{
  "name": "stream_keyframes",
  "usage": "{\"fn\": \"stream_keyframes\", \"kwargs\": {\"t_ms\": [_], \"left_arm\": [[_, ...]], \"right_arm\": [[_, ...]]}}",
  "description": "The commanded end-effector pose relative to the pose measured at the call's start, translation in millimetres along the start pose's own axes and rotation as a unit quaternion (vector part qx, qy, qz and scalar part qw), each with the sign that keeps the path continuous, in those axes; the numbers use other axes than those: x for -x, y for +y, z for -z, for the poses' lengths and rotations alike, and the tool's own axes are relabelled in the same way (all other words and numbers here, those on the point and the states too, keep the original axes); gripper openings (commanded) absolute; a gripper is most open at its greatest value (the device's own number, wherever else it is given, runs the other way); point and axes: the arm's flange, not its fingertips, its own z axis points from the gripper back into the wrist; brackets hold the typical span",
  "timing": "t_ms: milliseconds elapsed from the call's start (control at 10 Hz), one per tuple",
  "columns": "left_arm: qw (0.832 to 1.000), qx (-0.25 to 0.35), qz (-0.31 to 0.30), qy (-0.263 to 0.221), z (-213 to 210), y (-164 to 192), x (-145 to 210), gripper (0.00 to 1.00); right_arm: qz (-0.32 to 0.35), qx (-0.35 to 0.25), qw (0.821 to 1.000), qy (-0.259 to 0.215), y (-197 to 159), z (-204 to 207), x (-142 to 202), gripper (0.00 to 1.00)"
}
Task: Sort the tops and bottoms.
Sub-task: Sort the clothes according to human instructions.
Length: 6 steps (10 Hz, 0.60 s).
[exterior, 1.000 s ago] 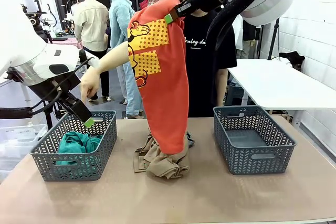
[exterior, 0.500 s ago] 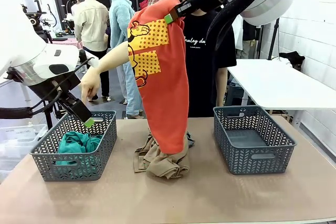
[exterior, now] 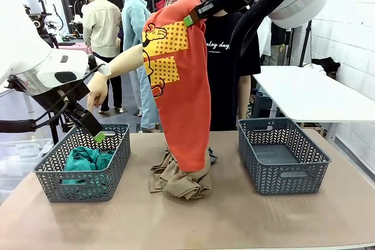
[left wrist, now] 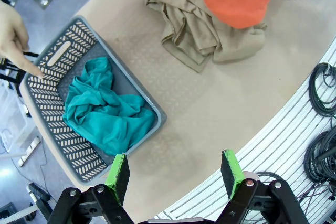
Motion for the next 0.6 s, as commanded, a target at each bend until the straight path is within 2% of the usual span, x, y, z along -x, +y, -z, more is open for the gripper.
{"fn": "stream_keyframes", "kwargs": {"t_ms": [0,500], "left_arm": [[1.000,0.006,0.001,0.000,0.4,1.2,1.2,0.91],[1.000,0.006,0.001,0.000,0.4,1.2,1.2,0.91]], "right_arm": [[-0.005,0.005,1.000,-0.003,-0.6,-1.4,-3.0,0.00],[-0.005,0.005,1.000,-0.003,-0.6,-1.4,-3.0,0.00]]}}
